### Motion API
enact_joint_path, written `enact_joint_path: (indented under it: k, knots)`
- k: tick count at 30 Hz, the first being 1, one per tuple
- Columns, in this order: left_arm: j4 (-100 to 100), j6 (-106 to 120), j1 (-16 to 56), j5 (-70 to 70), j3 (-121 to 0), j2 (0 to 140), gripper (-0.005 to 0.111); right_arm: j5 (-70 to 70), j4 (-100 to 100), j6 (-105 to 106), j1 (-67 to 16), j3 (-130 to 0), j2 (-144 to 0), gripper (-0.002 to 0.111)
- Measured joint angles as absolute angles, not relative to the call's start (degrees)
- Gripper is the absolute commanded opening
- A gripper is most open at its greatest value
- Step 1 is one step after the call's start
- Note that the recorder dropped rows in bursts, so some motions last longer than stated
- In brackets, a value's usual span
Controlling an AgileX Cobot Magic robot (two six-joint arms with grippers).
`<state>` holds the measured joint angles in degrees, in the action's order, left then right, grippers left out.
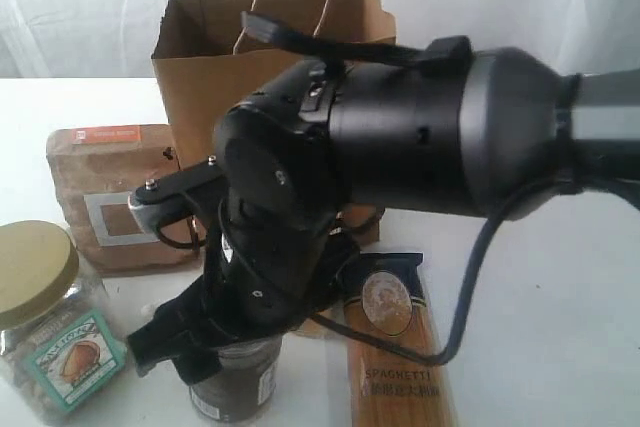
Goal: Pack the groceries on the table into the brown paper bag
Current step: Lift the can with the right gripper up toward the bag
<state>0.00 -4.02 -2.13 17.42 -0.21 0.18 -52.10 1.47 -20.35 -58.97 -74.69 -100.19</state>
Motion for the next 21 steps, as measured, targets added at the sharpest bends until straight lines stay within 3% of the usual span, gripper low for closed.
enact_joint_path:
  k: [16,21]
  knots:
    - [0.00,-4.02,-2.13,17.42,-0.21,0.18,0.000,-65.32,22.04,-0.48,-59.98,-75.08,-79.86,0.038]
    - [0.00,-4.02,-2.13,17.42,-0.21,0.18,0.000,-71.34,21.68,2.64,-59.98,-88.52,-70.71,0.038]
